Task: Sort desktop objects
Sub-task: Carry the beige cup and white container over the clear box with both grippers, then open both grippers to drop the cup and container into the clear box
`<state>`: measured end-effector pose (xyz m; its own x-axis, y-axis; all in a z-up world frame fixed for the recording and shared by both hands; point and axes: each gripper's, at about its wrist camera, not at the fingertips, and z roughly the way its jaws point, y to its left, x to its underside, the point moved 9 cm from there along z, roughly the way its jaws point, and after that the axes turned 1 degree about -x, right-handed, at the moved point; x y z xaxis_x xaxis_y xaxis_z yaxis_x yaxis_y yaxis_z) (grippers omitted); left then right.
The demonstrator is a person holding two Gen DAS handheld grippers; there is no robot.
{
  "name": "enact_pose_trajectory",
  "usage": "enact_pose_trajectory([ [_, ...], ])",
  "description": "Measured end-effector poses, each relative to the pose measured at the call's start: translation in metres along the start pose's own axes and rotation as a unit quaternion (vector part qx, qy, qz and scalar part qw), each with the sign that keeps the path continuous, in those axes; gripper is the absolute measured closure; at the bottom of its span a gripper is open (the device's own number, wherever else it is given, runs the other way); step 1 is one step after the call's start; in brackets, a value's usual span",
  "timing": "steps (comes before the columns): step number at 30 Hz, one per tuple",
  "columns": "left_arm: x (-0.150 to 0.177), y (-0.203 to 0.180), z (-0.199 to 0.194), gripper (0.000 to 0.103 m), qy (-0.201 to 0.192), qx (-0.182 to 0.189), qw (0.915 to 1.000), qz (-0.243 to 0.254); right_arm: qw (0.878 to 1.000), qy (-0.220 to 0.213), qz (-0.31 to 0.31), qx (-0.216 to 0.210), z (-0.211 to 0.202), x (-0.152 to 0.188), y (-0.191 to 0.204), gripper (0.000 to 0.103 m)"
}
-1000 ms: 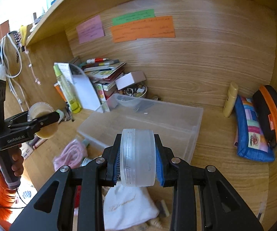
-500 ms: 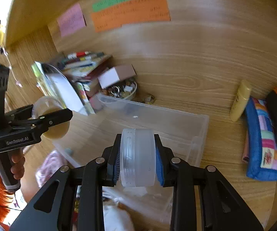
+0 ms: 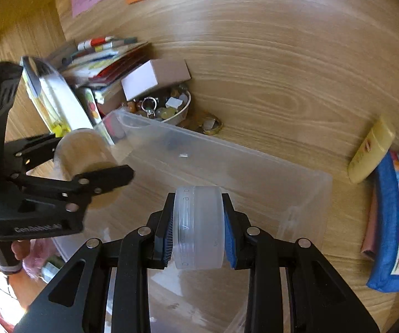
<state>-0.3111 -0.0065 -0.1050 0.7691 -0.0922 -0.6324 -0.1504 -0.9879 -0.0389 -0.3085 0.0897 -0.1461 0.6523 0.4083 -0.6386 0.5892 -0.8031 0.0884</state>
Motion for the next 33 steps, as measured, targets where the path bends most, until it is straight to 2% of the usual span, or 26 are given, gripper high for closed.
enact_pose_trajectory([
  [9,0.005,-0.008,0.014,0.037,0.022,-0.014,0.9991,0.034,0.998,0.047,-0.033,0.026,0.013,0.006,0.007,0.076],
  [15,0.005,-0.009,0.013,0.037,0.026,-0.013,0.999,0.035,0.997,0.049,-0.04,0.046,0.011,0.008,0.008,0.075],
  [20,0.003,-0.008,-0.003,0.036,0.011,-0.016,0.9992,0.035,0.998,0.033,-0.03,0.053,-0.003,0.008,0.01,0.046],
  [23,0.001,-0.006,-0.018,0.034,-0.004,-0.02,0.9993,0.03,0.997,0.01,-0.028,0.067,-0.018,0.003,0.01,0.037],
  [29,-0.002,0.001,-0.056,0.022,-0.041,-0.032,0.9985,0.017,0.994,-0.033,-0.019,0.1,-0.057,-0.004,0.011,0.02],
  [31,-0.002,0.005,-0.072,0.012,-0.055,-0.041,0.9976,0.012,0.993,-0.045,-0.018,0.11,-0.069,-0.003,0.013,0.018],
  [33,0.0,0.009,-0.087,0.01,-0.07,-0.049,0.9963,0.008,0.991,-0.053,-0.016,0.118,-0.083,-0.001,0.015,0.017],
])
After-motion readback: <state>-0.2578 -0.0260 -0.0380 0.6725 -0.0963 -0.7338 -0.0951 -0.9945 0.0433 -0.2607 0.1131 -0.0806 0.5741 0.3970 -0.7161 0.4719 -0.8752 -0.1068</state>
